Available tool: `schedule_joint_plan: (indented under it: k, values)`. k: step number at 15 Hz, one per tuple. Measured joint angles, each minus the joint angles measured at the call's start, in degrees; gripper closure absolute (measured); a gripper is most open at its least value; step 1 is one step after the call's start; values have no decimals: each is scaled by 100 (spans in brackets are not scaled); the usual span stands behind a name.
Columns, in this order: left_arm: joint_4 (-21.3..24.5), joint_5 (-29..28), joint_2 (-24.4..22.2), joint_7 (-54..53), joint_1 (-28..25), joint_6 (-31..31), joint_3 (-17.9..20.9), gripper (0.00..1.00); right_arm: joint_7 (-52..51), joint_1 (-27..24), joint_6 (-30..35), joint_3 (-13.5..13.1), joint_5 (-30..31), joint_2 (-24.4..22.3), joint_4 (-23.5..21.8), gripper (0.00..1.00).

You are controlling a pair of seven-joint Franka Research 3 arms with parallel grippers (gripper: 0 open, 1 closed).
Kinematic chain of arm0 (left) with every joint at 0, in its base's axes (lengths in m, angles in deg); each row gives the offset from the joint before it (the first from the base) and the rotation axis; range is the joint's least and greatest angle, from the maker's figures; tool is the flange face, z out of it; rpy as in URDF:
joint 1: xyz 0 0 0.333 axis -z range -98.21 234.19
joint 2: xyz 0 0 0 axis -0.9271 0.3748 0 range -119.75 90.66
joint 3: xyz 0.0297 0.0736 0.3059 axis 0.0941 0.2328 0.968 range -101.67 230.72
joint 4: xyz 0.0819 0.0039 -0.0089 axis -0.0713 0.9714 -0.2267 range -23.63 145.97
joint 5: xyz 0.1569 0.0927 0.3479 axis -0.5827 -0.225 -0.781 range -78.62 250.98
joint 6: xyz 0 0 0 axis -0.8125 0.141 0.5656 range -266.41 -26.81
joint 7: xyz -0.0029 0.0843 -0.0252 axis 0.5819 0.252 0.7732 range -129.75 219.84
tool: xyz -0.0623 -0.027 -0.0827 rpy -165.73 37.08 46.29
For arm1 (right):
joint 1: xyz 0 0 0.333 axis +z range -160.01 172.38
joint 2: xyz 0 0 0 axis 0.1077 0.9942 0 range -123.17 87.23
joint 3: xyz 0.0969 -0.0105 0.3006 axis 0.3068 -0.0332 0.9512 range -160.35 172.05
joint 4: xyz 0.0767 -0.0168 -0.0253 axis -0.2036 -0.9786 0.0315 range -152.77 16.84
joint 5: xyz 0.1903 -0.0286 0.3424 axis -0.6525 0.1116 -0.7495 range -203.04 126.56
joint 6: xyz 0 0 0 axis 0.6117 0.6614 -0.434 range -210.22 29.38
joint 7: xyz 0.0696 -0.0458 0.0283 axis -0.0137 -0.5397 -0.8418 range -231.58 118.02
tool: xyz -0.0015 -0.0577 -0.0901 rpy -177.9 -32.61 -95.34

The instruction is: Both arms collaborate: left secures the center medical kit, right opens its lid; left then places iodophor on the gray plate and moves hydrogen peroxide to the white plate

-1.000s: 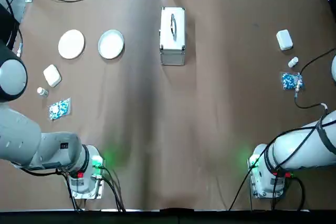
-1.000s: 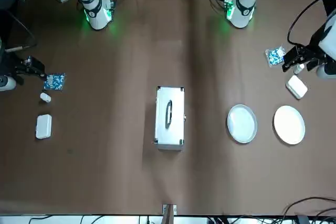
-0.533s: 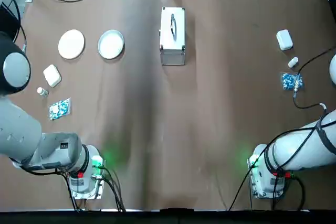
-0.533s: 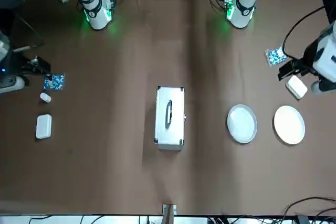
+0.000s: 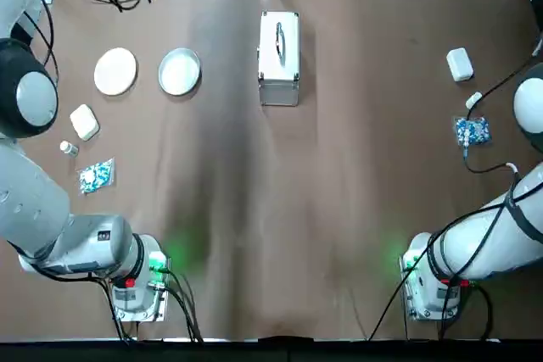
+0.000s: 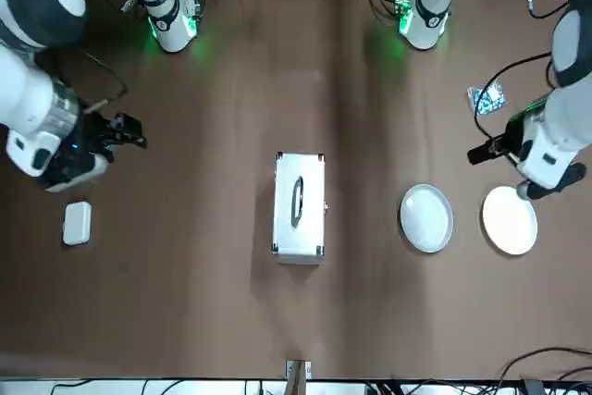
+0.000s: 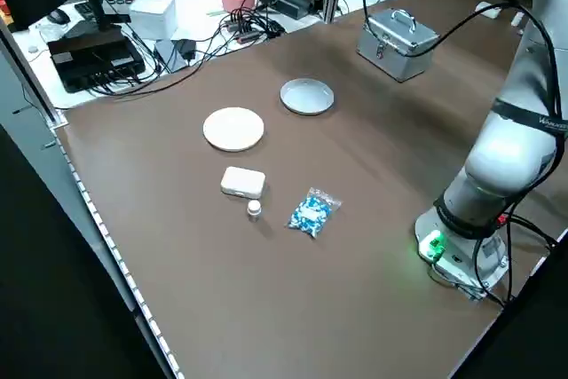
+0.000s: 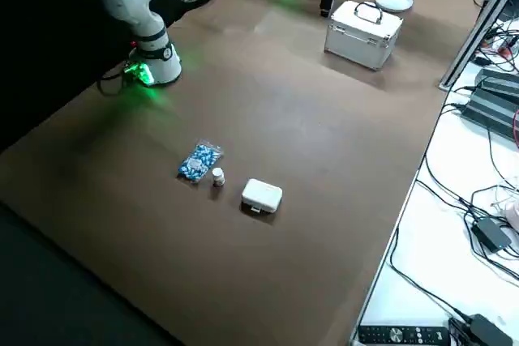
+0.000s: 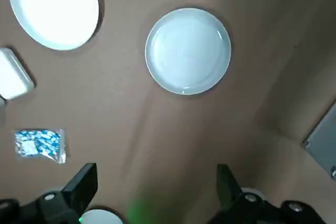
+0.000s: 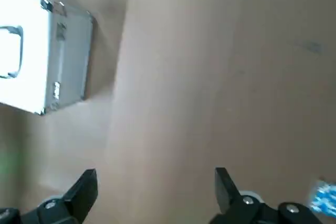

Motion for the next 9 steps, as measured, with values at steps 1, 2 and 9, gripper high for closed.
schedule_joint_plan:
  k: [1,2,9]
  values:
    - [158,22,5,215,1,-156,-43,0,203,132,-185,3,-29,38,0,1]
    - [296,128,10,513,3,-342,-89,0,441,273,-354,5,-44,76,1,1]
    - [1292,773,18,2617,71,-1773,-494,0,1774,1083,-1110,14,-61,336,1,1]
